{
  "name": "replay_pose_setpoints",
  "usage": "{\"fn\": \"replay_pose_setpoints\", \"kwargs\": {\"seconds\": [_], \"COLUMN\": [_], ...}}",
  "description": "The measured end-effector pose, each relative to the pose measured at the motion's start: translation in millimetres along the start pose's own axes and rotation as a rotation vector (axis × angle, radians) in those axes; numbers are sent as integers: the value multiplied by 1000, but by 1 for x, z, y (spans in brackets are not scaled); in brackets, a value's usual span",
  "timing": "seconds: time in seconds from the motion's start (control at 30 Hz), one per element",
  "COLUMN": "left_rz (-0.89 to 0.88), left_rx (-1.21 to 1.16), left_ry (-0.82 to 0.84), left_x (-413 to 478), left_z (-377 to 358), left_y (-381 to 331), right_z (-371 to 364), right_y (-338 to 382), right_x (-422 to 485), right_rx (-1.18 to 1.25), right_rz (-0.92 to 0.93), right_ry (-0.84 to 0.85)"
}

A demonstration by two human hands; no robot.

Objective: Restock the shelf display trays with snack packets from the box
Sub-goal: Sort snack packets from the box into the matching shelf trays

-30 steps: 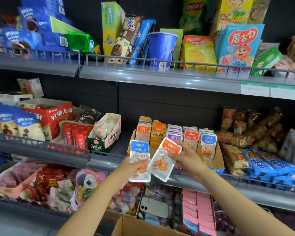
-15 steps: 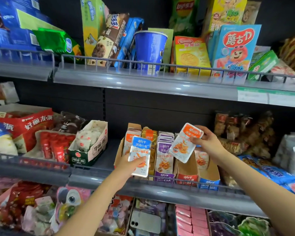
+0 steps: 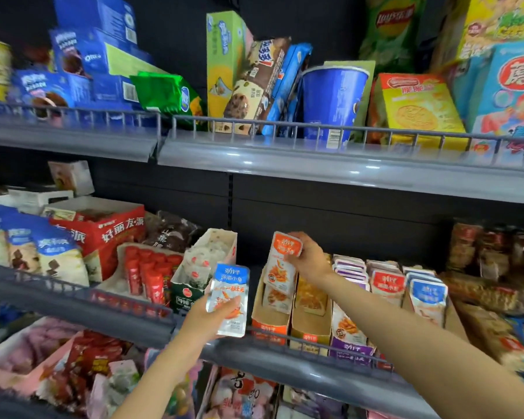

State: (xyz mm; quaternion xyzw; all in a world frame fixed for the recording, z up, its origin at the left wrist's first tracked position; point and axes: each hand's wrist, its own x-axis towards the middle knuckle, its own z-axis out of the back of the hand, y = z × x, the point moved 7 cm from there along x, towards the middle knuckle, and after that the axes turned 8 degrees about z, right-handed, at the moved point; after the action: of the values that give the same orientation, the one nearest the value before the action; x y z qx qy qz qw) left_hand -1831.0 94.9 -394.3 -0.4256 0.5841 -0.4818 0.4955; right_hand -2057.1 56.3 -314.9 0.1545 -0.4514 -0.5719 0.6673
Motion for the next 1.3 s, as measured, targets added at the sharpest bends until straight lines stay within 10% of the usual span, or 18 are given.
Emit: {"fn": "replay_pose_setpoints", "kwargs": {"seconds": [0.37, 0.83, 1.03, 1.3], "left_rz": [97, 85, 48, -40], "left_rx": [0, -81, -98, -27], "left_ry": [118, 153, 177, 305], "left_x": [6, -10, -18, -39], "left_z": [7, 1, -13, -101], "left_y": [19, 18, 12, -8], "right_z": [-28, -24, -5, 38], "right_y": [-27, -22, -5, 15], "right_x": [6, 1, -18, -88], "right_rx": [-735, -791, -320, 389], "right_rz": [41, 64, 25, -170], "right_ry": [83, 76, -73, 175]}}
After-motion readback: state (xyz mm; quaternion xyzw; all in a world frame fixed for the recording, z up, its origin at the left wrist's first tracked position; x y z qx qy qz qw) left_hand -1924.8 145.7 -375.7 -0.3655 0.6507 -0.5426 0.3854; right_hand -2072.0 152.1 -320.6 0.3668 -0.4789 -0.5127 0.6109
